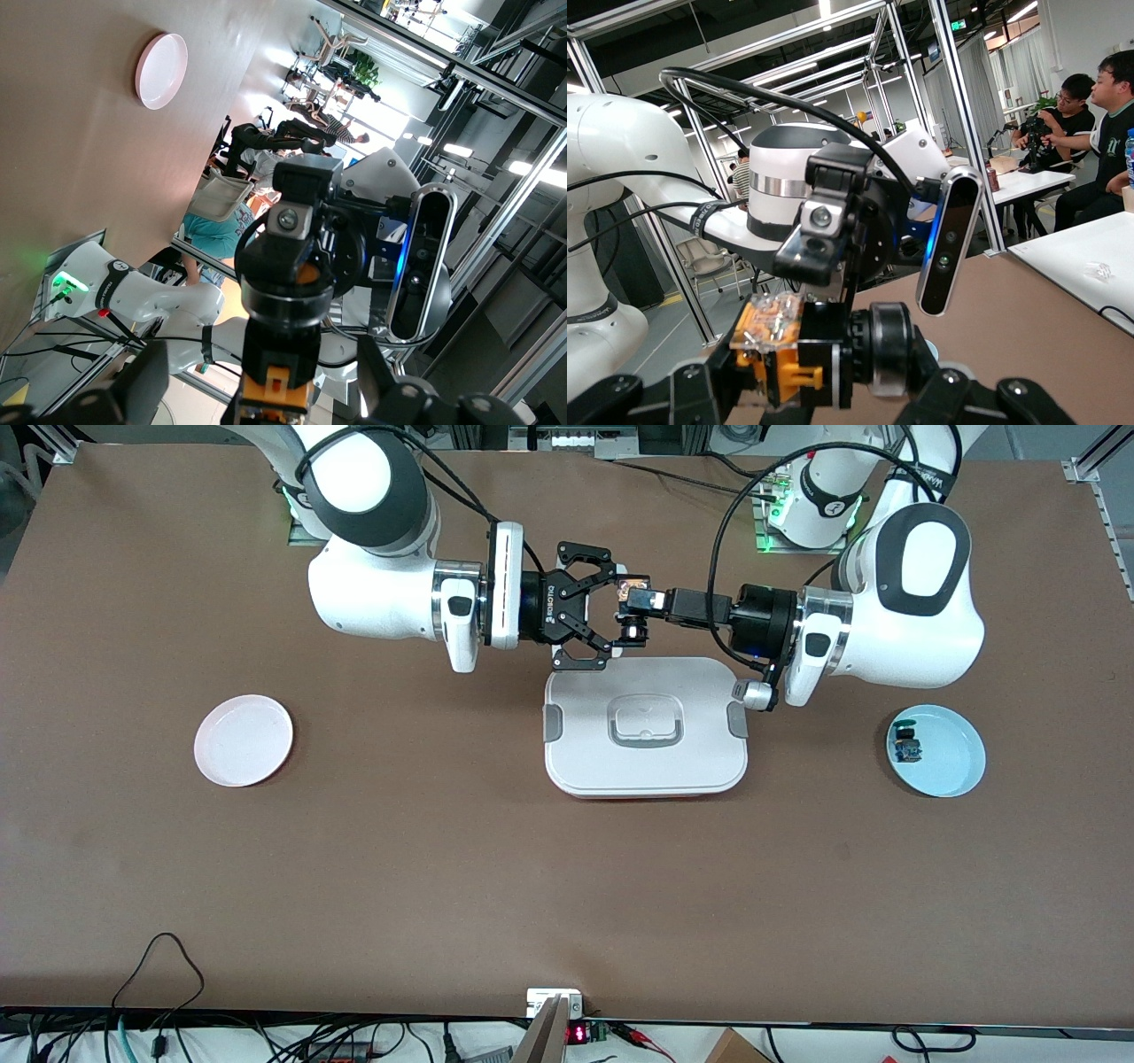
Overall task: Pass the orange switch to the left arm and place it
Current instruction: 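Grasp the orange switch with the left gripper from the right gripper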
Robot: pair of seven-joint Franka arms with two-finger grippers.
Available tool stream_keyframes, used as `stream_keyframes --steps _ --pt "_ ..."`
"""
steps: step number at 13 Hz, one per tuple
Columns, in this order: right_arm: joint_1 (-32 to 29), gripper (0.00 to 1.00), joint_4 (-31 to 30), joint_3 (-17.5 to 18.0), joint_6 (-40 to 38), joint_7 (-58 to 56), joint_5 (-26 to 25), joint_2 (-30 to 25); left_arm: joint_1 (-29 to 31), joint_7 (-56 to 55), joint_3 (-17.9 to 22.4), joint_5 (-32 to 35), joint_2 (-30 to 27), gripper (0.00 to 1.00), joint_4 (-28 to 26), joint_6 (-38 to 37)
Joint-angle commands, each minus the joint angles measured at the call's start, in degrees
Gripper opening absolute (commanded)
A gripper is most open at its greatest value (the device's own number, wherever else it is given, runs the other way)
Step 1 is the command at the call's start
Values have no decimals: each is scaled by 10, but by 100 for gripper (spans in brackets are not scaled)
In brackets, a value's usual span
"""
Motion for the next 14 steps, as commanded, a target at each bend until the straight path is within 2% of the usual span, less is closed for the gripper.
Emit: stream_keyframes --steps 1,4,8,9,10,14 --pt "3 1 0 -2 5 -7 -14 -3 2 -10 0 6 -20 77 -16 6" --pt "3 1 0 -2 5 0 -30 -3 2 -10 0 5 -19 63 -14 7" --pt "3 1 -4 -2 5 -1 -30 -4 2 -3 0 5 -17 30 -14 9" --pt "3 1 -4 -2 5 -1 -29 -4 3 -1 0 5 -16 20 -14 9" --pt "3 1 -4 -2 5 -1 -30 -4 3 -2 1 5 -16 1 -14 9" --pt "3 2 -7 -2 5 -3 -29 -5 8 1 2 5 -13 0 -9 6"
